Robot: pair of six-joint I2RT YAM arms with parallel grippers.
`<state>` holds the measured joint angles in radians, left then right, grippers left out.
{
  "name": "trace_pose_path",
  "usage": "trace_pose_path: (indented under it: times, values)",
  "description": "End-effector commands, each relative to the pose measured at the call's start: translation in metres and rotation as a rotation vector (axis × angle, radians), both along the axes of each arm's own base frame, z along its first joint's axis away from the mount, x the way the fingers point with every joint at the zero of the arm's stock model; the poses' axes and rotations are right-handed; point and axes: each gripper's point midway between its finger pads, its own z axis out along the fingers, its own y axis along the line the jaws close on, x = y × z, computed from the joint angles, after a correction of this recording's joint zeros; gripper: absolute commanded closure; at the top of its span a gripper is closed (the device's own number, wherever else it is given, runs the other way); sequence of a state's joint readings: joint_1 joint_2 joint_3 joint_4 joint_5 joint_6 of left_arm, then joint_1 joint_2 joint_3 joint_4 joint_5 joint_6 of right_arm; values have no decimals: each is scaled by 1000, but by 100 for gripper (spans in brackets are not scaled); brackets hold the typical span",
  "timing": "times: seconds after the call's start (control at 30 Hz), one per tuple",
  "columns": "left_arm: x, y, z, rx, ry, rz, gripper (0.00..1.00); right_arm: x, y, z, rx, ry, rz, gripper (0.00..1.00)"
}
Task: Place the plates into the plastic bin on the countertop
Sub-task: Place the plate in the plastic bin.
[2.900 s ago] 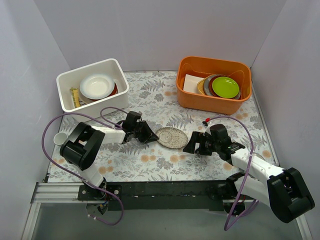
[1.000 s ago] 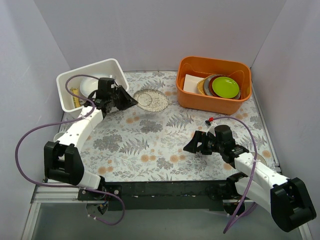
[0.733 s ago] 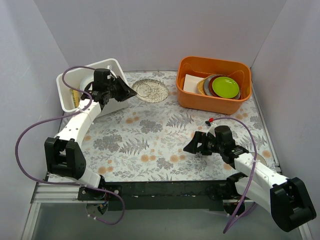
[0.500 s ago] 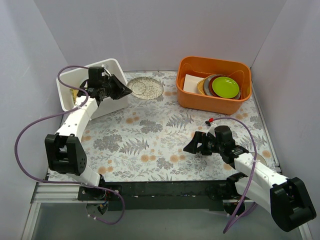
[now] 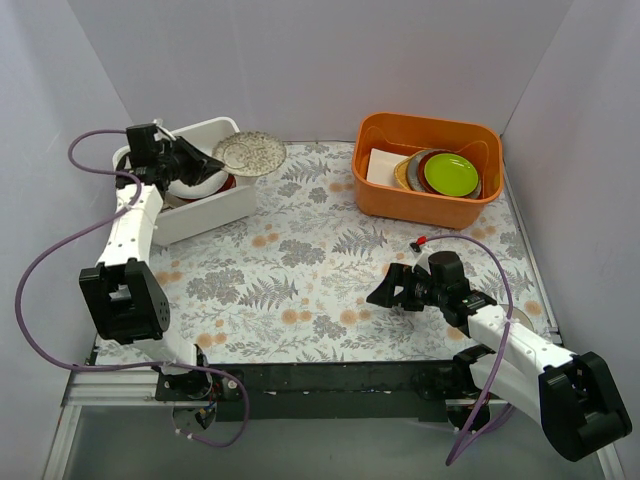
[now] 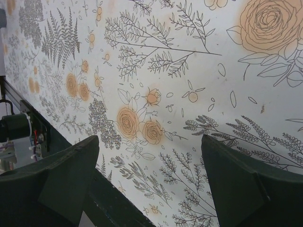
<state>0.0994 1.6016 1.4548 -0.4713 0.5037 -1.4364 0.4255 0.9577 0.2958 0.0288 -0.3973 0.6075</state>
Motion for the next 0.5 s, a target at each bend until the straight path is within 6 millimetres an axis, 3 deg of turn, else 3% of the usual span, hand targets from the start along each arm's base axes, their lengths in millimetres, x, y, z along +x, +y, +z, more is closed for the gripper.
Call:
trace_pose_path:
  times: [0.0, 0.23, 0.47]
  values:
    - [0, 31, 32, -70, -71, 22, 100, 4, 1, 2, 16, -26, 4, 4]
    - [-3, 91, 24, -106, -53, 136, 100, 3, 2, 1, 25, -21, 5, 4]
    - [-7, 133, 3, -111, -11, 243, 100, 3, 1, -1, 20, -14, 3, 4]
